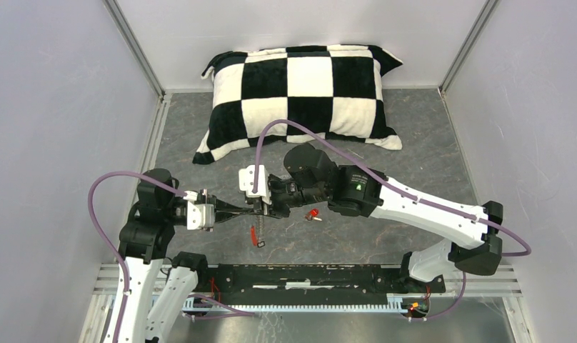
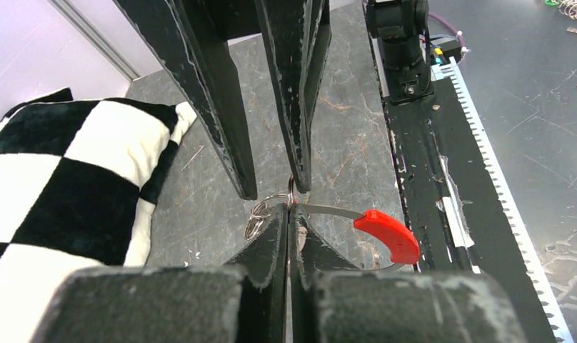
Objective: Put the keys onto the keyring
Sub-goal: Adjust the keyring.
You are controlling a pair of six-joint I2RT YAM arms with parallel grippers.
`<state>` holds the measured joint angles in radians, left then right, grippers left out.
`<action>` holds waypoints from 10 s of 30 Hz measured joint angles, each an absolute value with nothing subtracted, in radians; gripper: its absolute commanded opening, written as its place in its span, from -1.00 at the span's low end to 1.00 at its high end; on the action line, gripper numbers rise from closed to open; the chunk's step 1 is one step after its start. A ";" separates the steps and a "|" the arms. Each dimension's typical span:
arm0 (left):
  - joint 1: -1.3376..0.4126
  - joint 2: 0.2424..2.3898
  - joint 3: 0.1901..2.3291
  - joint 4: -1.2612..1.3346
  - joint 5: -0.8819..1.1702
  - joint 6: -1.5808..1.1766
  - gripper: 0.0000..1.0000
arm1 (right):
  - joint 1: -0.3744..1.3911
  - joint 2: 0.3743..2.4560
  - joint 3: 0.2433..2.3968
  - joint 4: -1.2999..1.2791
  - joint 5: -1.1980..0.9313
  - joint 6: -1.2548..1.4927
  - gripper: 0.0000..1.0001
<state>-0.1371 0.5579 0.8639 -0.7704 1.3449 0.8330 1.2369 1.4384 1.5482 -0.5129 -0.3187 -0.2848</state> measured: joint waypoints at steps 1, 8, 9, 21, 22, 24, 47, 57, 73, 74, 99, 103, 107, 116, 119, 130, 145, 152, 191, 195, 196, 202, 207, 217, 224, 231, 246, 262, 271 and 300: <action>-0.137 0.557 0.864 -0.770 1.345 0.833 -0.96 | 1.237 1.444 1.551 -0.519 -0.319 -0.286 -0.42; -0.137 0.551 0.864 -0.772 1.346 0.833 -0.96 | 1.237 1.464 1.569 -0.561 -0.324 -0.295 -0.99; -0.137 0.551 0.864 -0.770 1.345 0.833 -0.95 | 1.236 1.465 1.573 -0.565 -0.329 -0.295 -1.00; -0.137 0.548 0.864 -0.771 1.351 0.829 -0.22 | 1.214 1.326 1.315 -0.316 -0.359 -0.248 -1.00; -0.137 0.548 0.864 -0.771 1.353 0.828 -0.22 | 1.211 1.292 1.253 -0.255 -0.365 -0.232 -1.00; -0.137 0.548 0.864 -0.771 1.360 0.822 -0.26 | 1.204 1.240 1.162 -0.159 -0.376 -0.204 -1.00; -0.137 0.616 0.945 -0.770 1.503 0.743 -0.48 | 1.196 1.221 0.786 0.815 -0.421 0.064 -1.00; -0.137 0.617 0.947 -0.771 1.503 0.730 -0.41 | 1.196 1.251 0.754 0.933 -0.436 0.120 -1.00; -0.137 0.624 0.957 -0.771 1.490 0.719 -0.26 | 1.196 1.284 0.754 0.989 -0.452 0.134 -0.99; -0.137 0.624 0.957 -0.772 1.486 0.719 -0.26 | 1.196 1.285 0.754 0.989 -0.452 0.134 -0.99; -0.139 0.591 0.941 -0.722 1.389 0.637 -0.96 | 1.203 1.257 0.758 0.875 -0.392 0.033 -0.71; -0.139 0.565 0.920 -0.722 1.384 0.638 -0.95 | 1.206 1.250 0.813 0.739 -0.396 0.023 -0.71; -0.139 0.565 0.915 -0.710 1.380 0.638 -0.96 | 1.207 1.250 0.880 0.604 -0.403 0.000 -0.72; -0.139 0.550 0.896 -0.701 1.363 0.638 -0.96 | 1.207 1.278 1.069 0.278 -0.418 -0.081 -0.99; -0.139 0.548 0.892 -0.701 1.362 0.638 -0.96 | 1.208 1.287 1.110 0.202 -0.420 -0.109 -1.00; -0.140 0.551 0.892 -0.699 1.369 0.635 -0.27 | 1.206 1.283 1.125 0.149 -0.432 -0.144 -0.99; -0.140 0.590 0.893 -0.684 1.457 0.554 -0.23 | 1.201 1.254 0.792 0.764 -0.405 0.056 -0.99; -0.140 0.586 0.894 -0.677 1.451 0.546 -0.32 | 1.200 1.235 0.763 0.870 -0.382 0.083 -0.99; -0.141 0.619 0.978 -0.573 1.419 0.336 -0.35 | 1.184 1.276 0.757 1.041 -0.453 0.204 -0.99; -0.141 0.624 0.978 -0.573 1.428 0.336 -0.35 | 1.184 1.283 0.757 1.058 -0.453 0.210 -0.99; -0.141 0.625 0.978 -0.573 1.428 0.336 -0.36 | 1.184 1.288 0.757 1.063 -0.454 0.212 -0.99; -0.141 0.638 0.978 -0.574 1.450 0.336 -0.35 | 1.185 1.316 0.757 1.077 -0.455 0.223 -0.99; -0.141 0.637 0.977 -0.575 1.459 0.334 -0.33 | 1.186 1.318 0.757 1.083 -0.453 0.223 -0.99; -0.139 0.586 0.962 -0.577 1.412 0.335 -0.26 | 1.192 1.299 0.757 1.075 -0.441 0.212 -0.99; -0.140 0.586 0.962 -0.592 1.414 0.334 -0.26 | 1.189 1.291 0.757 1.076 -0.422 0.212 -0.99; -0.140 0.587 0.962 -0.596 1.421 0.334 -0.30 | 1.189 1.291 0.757 1.077 -0.418 0.212 -1.00; -0.140 0.625 0.963 -0.598 1.451 0.334 -0.74 | 1.189 1.337 0.757 1.098 -0.417 0.220 -0.99; -0.140 0.609 0.963 -0.595 1.431 0.335 -0.96 | 1.185 1.340 0.757 1.115 -0.405 0.221 -0.53; -0.140 0.494 0.944 -0.600 1.327 0.477 -0.96 | 1.175 1.169 0.757 0.938 -0.416 0.149 -0.18; -0.140 0.505 0.942 -0.611 1.257 0.673 -0.95 | 1.253 1.382 1.550 -0.488 -0.318 -0.412 -0.28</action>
